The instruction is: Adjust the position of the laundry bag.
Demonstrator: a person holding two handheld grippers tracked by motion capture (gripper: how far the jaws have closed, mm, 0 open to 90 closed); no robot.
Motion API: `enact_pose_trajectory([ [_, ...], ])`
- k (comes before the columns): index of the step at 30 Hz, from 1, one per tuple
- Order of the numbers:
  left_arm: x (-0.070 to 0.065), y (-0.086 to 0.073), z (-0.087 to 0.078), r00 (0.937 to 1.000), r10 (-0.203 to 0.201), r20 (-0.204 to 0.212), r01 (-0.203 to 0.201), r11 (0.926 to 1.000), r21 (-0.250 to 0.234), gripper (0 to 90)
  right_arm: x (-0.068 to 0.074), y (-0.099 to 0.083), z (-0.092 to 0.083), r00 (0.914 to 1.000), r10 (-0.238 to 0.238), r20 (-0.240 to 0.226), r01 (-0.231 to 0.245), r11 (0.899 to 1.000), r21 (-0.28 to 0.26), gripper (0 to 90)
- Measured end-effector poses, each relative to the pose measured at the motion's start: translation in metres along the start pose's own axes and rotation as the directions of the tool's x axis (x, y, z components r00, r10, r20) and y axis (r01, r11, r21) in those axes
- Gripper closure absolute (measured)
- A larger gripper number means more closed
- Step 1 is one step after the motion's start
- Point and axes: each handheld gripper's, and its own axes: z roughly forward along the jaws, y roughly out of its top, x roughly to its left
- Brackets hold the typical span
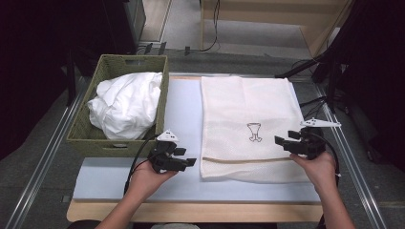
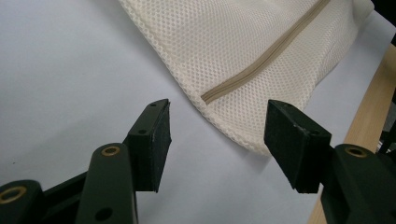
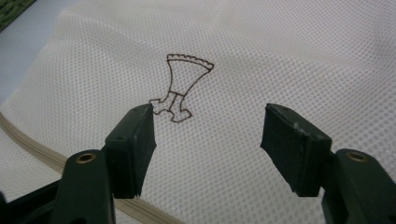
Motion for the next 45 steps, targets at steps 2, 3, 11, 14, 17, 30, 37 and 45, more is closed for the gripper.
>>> enact_pose_trajectory([
  [2,-0.002,0.000,0.001,1.0000,0.004,0.000,-0.004,1.0000,0.002,41.6,-0.003,0.000,-0.001,1.0000,-0.009,0.004,0.009,1.000,-0.003,37.4],
  [3,-0.003,-0.001,0.002,1.0000,0.006,-0.001,-0.006,1.0000,0.003,41.6,-0.003,0.000,-0.001,1.0000,-0.009,0.004,0.009,1.000,-0.003,37.4],
  [11,-0.014,-0.006,0.011,0.9998,0.012,0.019,-0.012,0.9999,0.006,40.9,-0.012,0.001,-0.003,0.9998,-0.010,0.017,0.010,1.000,-0.013,47.0],
  [14,-0.018,-0.007,0.013,0.9993,0.021,0.032,-0.022,0.9997,0.012,40.5,-0.022,0.001,-0.001,0.9998,0.017,-0.006,-0.016,1.000,0.015,47.2],
  [17,-0.022,-0.008,0.017,0.9986,0.015,0.050,-0.016,0.9998,0.015,38.5,-0.030,-0.001,-0.001,0.9993,0.024,0.028,-0.025,0.999,0.022,46.1],
  [30,-0.024,-0.013,0.037,0.9996,0.016,0.022,-0.017,0.9980,0.061,37.6,-0.056,-0.003,0.003,0.9957,0.050,0.078,-0.051,0.999,0.004,45.9],
  [37,-0.024,-0.015,0.051,0.9999,0.013,0.005,-0.014,0.9966,0.082,38.2,-0.069,-0.006,0.012,0.9942,0.059,0.090,-0.059,0.998,0.004,41.1],
  [45,-0.029,-0.017,0.061,0.9998,0.017,-0.013,-0.017,0.9980,0.060,40.7,-0.079,-0.006,0.020,0.9893,0.044,0.139,-0.048,0.999,0.026,40.7],
])
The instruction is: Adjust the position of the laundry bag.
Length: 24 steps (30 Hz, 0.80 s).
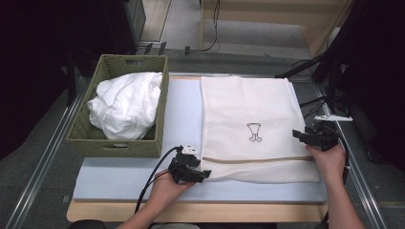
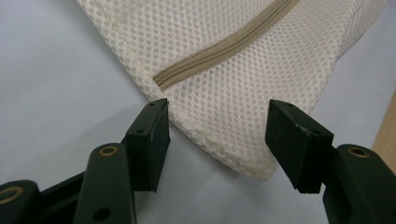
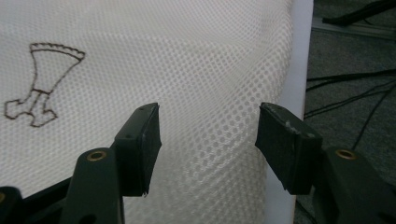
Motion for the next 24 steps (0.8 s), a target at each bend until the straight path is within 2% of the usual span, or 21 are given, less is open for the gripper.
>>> enact_pose_trajectory([
  [3,-0.004,-0.001,0.001,1.0000,0.004,-0.008,-0.005,1.0000,-0.004,45.6,-0.008,-0.002,0.008,0.9995,0.006,0.030,-0.007,0.999,0.032,40.3],
  [7,-0.009,-0.001,0.003,0.9986,0.033,-0.042,-0.033,0.9994,-0.006,52.4,-0.016,-0.004,0.014,0.9991,0.028,0.031,-0.030,0.998,0.060,41.2],
  [9,-0.010,-0.001,0.004,0.9982,0.032,-0.050,-0.032,0.9995,-0.006,62.8,-0.015,-0.006,0.019,0.9993,0.035,0.011,-0.036,0.994,0.106,48.3],
  [11,-0.009,-0.001,0.004,0.9977,0.038,-0.057,-0.038,0.9993,-0.001,70.7,-0.013,-0.006,0.021,0.9997,0.025,0.004,-0.025,0.993,0.113,51.2],
  [12,-0.007,-0.001,0.004,0.9983,0.037,-0.045,-0.037,0.9993,-0.001,73.6,-0.009,-0.006,0.022,0.9999,0.011,0.008,-0.012,0.992,0.129,54.5],
  [15,-0.005,-0.001,0.004,0.9991,0.025,-0.034,-0.025,0.9997,0.001,81.9,-0.006,-0.005,0.024,0.9994,0.032,0.009,-0.033,0.990,0.141,64.5],
  [16,-0.005,-0.001,0.004,0.9995,0.022,-0.024,-0.022,0.9998,0.000,81.9,-0.006,-0.005,0.024,0.9994,0.032,0.009,-0.033,0.990,0.141,64.5],
  [17,-0.004,0.000,0.004,0.9996,0.025,-0.017,-0.025,0.9997,0.009,83.8,-0.005,-0.005,0.024,0.9991,0.041,0.008,-0.042,0.989,0.145,69.9],
  [18,-0.004,0.001,0.003,0.9992,0.038,-0.014,-0.037,0.9991,0.022,84.9,-0.003,-0.004,0.024,0.9982,0.059,0.004,-0.059,0.986,0.155,75.5],
  [20,-0.004,0.005,0.000,0.9968,0.074,-0.031,-0.073,0.9965,0.040,85.9,-0.002,-0.003,0.023,0.9971,0.076,0.001,-0.075,0.985,0.156,77.6],
  [21,-0.003,0.007,-0.004,0.9961,0.083,-0.032,-0.081,0.9956,0.047,87.5,-0.004,-0.002,0.022,0.9931,0.117,-0.012,-0.113,0.981,0.156,81.0],
  [24,0.001,0.009,-0.010,0.9992,0.040,-0.009,-0.040,0.9990,0.020,87.7,-0.006,-0.001,0.021,0.9901,0.138,-0.029,-0.132,0.979,0.153,82.0],
])
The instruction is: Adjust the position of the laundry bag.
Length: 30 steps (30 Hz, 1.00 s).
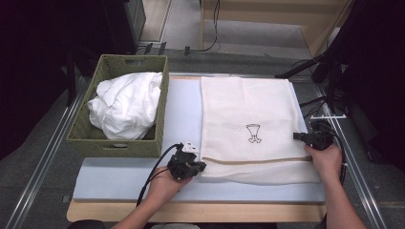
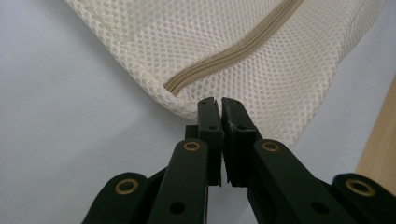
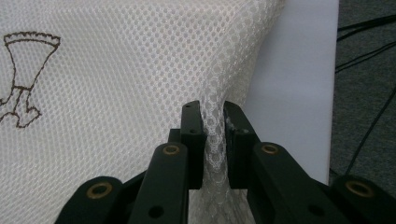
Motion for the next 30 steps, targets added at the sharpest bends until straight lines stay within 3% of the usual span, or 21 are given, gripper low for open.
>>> enact_pose_trajectory([
  [11,0.010,-0.011,-0.022,0.9997,-0.023,0.002,0.023,0.9997,0.007,87.5,0.015,0.004,0.001,0.9977,-0.054,-0.040,0.055,0.998,0.012,81.9],
  [18,0.020,-0.022,-0.040,0.9971,-0.067,-0.036,0.066,0.9976,-0.019,87.2,0.034,0.010,0.007,0.9918,-0.103,-0.076,0.106,0.994,0.036,81.7],
  [24,0.022,-0.028,-0.045,0.9956,-0.073,-0.059,0.071,0.9972,-0.022,87.1,0.043,0.014,0.011,0.9865,-0.117,-0.114,0.123,0.991,0.047,81.5],
  [30,0.027,-0.034,-0.053,0.9922,-0.105,-0.068,0.103,0.9942,-0.034,86.6,0.050,0.017,0.015,0.9814,-0.134,-0.137,0.142,0.988,0.053,81.4],
])
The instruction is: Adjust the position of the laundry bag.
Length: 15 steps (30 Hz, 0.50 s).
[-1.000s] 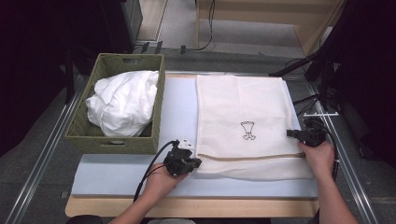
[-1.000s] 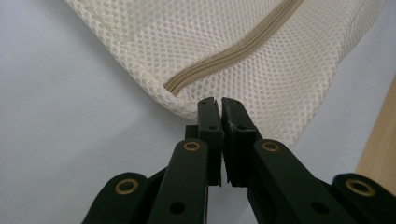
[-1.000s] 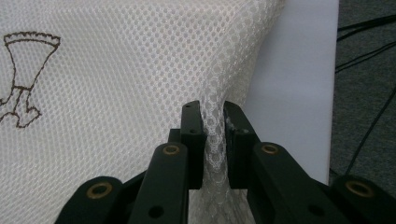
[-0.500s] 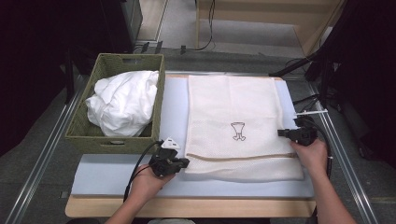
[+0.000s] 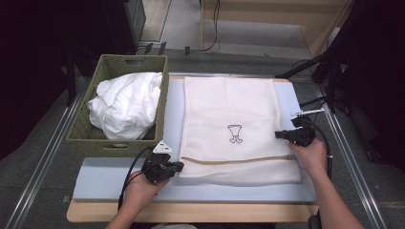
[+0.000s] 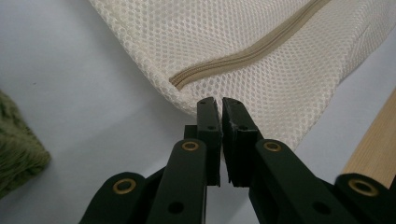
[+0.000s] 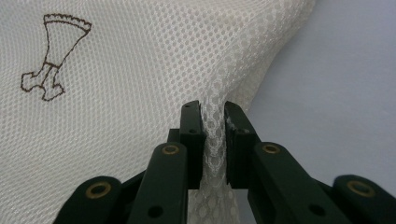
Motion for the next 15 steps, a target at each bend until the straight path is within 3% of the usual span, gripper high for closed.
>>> enact_pose_trajectory([
  [7,0.0047,-0.0055,-0.0044,0.9998,-0.018,-0.012,0.018,0.9998,0.010,86.1,0.0098,0.0050,0.0055,0.9996,-0.022,-0.015,0.022,1.000,0.008,81.1],
  [15,0.0094,-0.0074,-0.0059,0.9992,-0.035,-0.021,0.036,0.9991,0.022,85.4,0.0115,0.0052,0.0064,0.9991,-0.029,-0.032,0.029,1.000,0.010,80.6],
])
